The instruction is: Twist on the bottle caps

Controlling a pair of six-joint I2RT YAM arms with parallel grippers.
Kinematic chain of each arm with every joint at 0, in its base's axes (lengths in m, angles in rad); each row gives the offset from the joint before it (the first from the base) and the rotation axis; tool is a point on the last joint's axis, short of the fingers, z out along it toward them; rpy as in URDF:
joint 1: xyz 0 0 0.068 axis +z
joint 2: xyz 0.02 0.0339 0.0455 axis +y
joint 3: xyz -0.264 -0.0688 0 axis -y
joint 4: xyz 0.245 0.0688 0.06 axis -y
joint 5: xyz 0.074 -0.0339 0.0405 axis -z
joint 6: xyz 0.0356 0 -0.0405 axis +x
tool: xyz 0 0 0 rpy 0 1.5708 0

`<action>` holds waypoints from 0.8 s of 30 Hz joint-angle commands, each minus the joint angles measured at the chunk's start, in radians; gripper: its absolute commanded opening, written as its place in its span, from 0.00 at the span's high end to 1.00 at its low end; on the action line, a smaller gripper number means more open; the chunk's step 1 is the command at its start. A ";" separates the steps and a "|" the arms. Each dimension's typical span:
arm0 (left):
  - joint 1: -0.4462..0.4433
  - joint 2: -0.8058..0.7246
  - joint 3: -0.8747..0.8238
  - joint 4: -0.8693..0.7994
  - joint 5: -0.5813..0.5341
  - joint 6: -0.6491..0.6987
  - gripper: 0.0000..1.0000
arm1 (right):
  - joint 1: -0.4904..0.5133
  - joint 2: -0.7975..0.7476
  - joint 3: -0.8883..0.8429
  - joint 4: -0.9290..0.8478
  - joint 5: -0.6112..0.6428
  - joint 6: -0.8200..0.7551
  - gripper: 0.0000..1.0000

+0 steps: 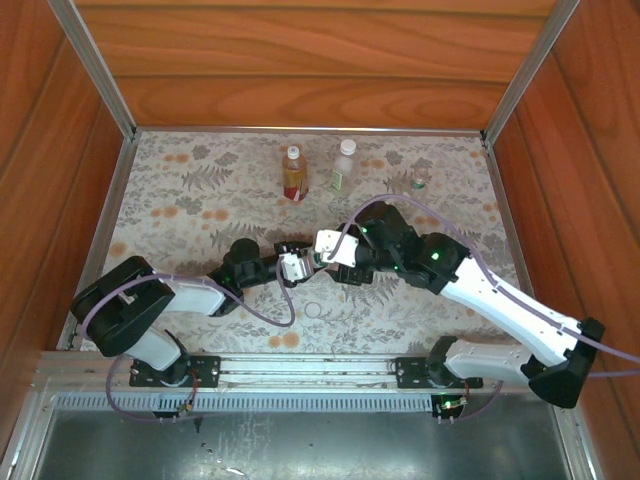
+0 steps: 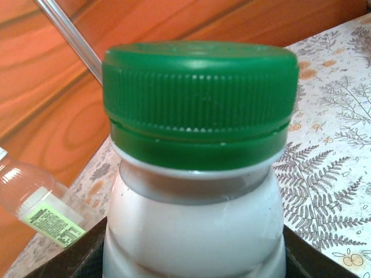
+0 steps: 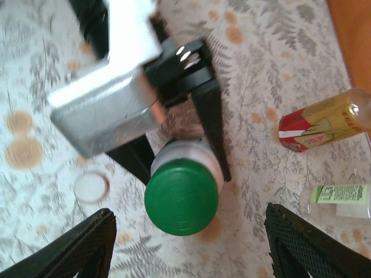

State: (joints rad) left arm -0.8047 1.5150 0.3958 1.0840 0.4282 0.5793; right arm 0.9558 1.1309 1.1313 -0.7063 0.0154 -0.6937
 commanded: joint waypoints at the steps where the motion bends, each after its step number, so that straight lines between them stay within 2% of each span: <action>1: 0.011 -0.016 -0.003 0.016 0.046 -0.009 0.50 | 0.009 0.035 0.034 -0.040 0.032 -0.191 0.30; 7: 0.013 -0.012 -0.003 0.016 0.052 -0.009 0.50 | 0.009 0.089 0.047 -0.019 0.008 -0.184 0.39; 18: 0.015 -0.016 -0.004 0.014 0.047 -0.015 0.50 | 0.009 0.112 0.053 -0.012 -0.014 -0.142 0.67; 19: 0.016 -0.016 -0.005 0.014 0.043 -0.013 0.50 | 0.009 0.112 0.052 -0.008 -0.014 -0.120 0.70; 22: 0.016 -0.016 -0.002 0.014 0.027 -0.015 0.50 | 0.010 0.103 0.044 0.037 -0.008 0.059 0.90; 24: 0.015 -0.016 -0.002 0.015 0.023 -0.014 0.50 | 0.010 0.093 0.024 0.081 -0.004 0.214 0.94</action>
State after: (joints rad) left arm -0.7937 1.5143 0.3950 1.0794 0.4530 0.5598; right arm 0.9565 1.2427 1.1564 -0.7132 0.0250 -0.7170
